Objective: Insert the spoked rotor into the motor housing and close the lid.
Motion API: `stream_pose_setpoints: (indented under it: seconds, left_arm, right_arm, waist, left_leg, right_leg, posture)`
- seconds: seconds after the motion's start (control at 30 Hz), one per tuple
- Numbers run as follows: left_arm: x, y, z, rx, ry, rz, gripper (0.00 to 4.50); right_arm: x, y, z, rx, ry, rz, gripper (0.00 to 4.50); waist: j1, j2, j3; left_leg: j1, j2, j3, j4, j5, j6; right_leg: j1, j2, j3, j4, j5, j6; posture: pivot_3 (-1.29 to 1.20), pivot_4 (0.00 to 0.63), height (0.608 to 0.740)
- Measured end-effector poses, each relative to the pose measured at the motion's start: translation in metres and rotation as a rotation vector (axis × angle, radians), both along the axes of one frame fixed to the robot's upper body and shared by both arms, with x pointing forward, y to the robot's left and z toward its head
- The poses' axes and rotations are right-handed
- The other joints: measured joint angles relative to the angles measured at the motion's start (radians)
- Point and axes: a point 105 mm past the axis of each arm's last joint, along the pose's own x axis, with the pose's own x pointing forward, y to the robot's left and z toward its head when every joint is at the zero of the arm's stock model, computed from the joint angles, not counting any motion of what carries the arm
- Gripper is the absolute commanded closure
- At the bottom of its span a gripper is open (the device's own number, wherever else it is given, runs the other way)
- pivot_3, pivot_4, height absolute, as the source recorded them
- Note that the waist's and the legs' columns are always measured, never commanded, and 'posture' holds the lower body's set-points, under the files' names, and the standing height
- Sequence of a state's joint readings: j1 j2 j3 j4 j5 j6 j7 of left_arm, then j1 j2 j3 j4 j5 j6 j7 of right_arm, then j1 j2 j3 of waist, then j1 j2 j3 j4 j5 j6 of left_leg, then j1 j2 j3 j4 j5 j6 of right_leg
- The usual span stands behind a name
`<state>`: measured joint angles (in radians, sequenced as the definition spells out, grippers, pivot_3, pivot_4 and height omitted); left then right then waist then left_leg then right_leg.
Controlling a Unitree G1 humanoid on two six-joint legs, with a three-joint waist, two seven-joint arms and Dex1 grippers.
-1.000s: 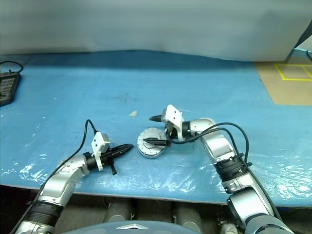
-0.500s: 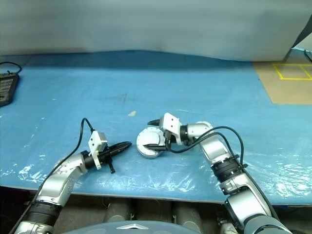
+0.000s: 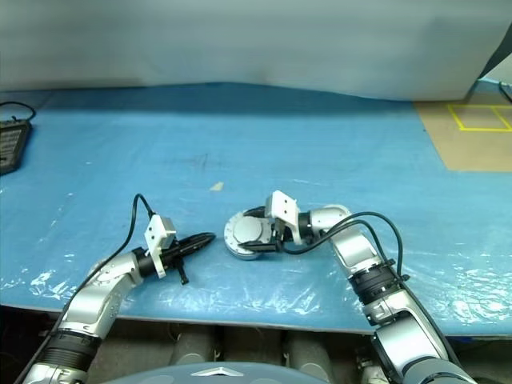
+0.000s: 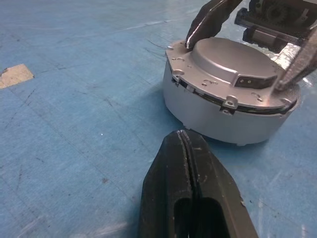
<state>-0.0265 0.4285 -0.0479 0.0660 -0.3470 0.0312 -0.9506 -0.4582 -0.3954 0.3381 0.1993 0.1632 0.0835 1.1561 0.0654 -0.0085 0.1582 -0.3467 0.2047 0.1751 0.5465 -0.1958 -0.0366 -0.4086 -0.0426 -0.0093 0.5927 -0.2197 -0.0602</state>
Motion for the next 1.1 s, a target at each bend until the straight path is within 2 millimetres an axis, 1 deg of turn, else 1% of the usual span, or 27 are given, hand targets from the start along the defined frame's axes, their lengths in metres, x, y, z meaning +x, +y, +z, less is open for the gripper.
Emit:
stream_pose_setpoints:
  seconds: [0.23,0.43,1.1]
  left_arm:
    - [-0.0012,0.0008,-0.0023,0.005,0.007,0.006,4.5]
    - [-0.0011,0.0009,-0.003,0.013,0.006,0.007,4.5]
    - [-0.0009,0.0008,-0.0035,0.018,0.006,0.009,4.5]
  right_arm:
    - [0.0003,0.0027,0.003,-0.02,0.02,-0.005,1.43]
    - [-0.0002,0.0038,0.0058,-0.071,0.014,0.003,1.43]
    - [0.0003,0.0095,0.006,-0.139,0.044,-0.025,1.43]
  waist:
    - [-0.001,0.0,0.0]
    - [-0.001,0.0,0.0]
    - [-0.006,0.0,0.0]
  left_leg:
    - [0.0,0.0,0.0,0.0,0.0,0.0]
    - [0.0,0.0,0.0,0.0,0.0,0.0]
    - [0.003,0.0,0.0,0.0,0.0,0.0]
  right_leg:
    - [0.0,0.0,0.0,0.0,0.0,0.0]
    - [0.0,0.0,0.0,0.0,0.0,0.0]
    - [0.002,0.0,0.0,0.001,0.0,0.0]
  posture:
    - [0.0,0.15,0.74]
    - [0.0,0.15,0.74]
    - [0.0,0.15,0.74]
